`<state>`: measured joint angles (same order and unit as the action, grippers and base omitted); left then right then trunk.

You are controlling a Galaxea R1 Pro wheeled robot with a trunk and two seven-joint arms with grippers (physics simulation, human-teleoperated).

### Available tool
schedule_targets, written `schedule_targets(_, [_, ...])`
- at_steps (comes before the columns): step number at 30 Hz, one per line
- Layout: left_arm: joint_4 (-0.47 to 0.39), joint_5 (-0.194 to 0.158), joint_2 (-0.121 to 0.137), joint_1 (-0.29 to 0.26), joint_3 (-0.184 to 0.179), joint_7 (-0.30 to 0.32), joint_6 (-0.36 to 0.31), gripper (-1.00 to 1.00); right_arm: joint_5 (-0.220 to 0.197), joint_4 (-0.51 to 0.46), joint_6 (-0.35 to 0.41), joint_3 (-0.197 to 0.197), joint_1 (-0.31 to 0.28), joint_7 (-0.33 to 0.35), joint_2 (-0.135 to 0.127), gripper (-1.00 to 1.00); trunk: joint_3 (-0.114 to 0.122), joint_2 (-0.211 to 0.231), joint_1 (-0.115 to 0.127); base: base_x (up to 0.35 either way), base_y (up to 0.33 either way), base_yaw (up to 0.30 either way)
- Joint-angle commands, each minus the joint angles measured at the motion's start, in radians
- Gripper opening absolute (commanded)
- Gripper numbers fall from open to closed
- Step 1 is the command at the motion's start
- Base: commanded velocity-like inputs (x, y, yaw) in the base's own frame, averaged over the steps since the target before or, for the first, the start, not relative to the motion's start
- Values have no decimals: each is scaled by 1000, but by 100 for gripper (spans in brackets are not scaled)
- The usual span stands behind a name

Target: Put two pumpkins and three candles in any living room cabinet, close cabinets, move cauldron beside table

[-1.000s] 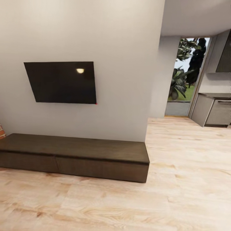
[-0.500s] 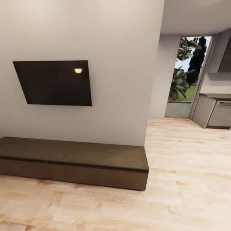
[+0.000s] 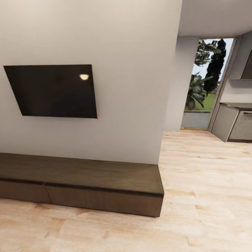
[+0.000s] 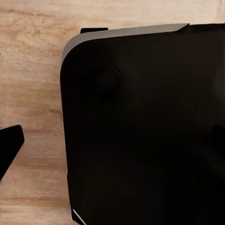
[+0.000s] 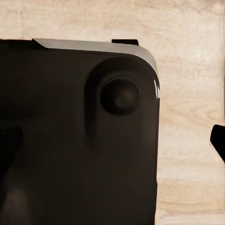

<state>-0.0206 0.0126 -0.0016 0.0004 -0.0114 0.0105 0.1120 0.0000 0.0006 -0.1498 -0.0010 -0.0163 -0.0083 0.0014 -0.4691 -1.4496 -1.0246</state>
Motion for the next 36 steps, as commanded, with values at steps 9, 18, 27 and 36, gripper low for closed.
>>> schedule_targets(9, [-1,2,0,0,-1,0,2,100,7,1,-22,2,-1,1,0,100,-1,0,0,170,0,0])
schedule_targets(18, [-1,2,1,0,-1,0,2,100,0,0,-30,0,-1,2,0,100,-1,0,0,213,0,0])
schedule_targets(27, [-1,2,3,0,-1,0,2,100,-2,1,-100,-2,-1,1,0,100,-1,0,0,213,52,0])
schedule_targets(36, [-1,2,4,0,-1,0,2,100,-2,1,-102,-2,-1,1,3,100,-1,0,0,184,15,0])
